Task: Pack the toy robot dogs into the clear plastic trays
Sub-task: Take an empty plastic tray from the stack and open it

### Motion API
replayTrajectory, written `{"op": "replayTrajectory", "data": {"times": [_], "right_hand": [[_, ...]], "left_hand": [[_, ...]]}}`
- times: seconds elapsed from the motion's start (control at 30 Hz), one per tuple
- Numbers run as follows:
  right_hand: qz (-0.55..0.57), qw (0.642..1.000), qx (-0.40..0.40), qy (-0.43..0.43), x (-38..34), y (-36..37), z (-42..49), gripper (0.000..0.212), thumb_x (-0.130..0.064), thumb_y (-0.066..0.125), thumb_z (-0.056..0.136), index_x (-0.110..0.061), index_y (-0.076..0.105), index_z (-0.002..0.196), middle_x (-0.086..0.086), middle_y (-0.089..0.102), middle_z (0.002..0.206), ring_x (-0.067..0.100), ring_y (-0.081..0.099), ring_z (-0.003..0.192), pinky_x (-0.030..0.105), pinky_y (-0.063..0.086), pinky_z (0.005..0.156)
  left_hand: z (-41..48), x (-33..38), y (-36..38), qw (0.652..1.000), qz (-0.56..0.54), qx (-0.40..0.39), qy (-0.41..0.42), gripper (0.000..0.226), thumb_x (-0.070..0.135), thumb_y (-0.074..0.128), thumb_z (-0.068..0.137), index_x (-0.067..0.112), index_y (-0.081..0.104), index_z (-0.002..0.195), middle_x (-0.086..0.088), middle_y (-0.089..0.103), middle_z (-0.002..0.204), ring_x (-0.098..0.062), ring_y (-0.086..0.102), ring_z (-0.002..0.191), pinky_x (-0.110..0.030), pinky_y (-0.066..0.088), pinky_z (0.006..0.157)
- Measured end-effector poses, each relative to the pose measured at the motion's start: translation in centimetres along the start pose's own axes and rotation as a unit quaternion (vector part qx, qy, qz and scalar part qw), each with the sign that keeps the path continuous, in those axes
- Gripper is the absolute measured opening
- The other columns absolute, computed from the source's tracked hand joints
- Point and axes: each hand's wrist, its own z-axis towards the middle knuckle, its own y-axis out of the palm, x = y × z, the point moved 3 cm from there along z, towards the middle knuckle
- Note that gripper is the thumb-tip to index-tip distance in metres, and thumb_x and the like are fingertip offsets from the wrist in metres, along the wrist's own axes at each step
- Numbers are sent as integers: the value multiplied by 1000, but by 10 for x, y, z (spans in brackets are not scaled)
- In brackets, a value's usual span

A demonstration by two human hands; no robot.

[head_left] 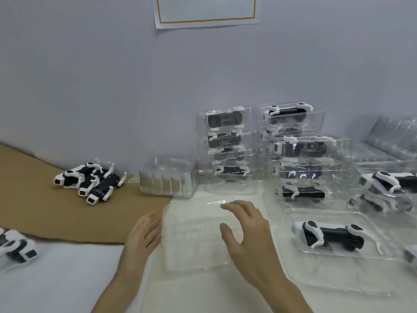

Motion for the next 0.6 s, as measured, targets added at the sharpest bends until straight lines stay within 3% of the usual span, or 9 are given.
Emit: {"op": "replayTrajectory", "data": {"times": [0.13,0.23,0.3,0.4,0.6], "right_hand": [[73,990,-31,115,22,6,4,46,-36,56,98,-39,43,142,-27,37,137,-5,40,127,10,35,95],[108,980,-61,158,32,12,2,50,-36,54,101,-39,39,148,-23,38,140,3,45,128,22,39,102],[123,978,-56,159,34,13,1,50,-37,55,100,-41,39,147,-24,39,140,2,46,128,29,41,106],[160,973,-51,157,34,14,1,52,-30,61,98,-42,41,144,-26,42,142,-2,45,129,27,43,101],[240,963,-45,110,27,9,2,66,-1,65,92,-45,48,138,-36,52,136,-6,49,131,20,41,105]], "left_hand": [[-8,3,13,991,116,-39,48,40,45,62,89,32,64,127,12,69,126,-8,63,120,-33,46,98],[-14,0,20,984,165,-50,56,54,53,62,86,35,56,137,16,60,137,-1,53,129,-33,39,112],[-14,0,21,983,168,-51,57,61,53,55,85,33,51,142,16,56,143,-1,48,134,-38,33,119],[-14,1,21,987,143,-56,52,66,49,57,83,36,45,147,19,50,148,3,43,137,-38,28,122],[-19,9,25,992,89,-36,87,58,26,67,79,31,53,135,11,62,136,-8,55,131,-35,42,109]]}}
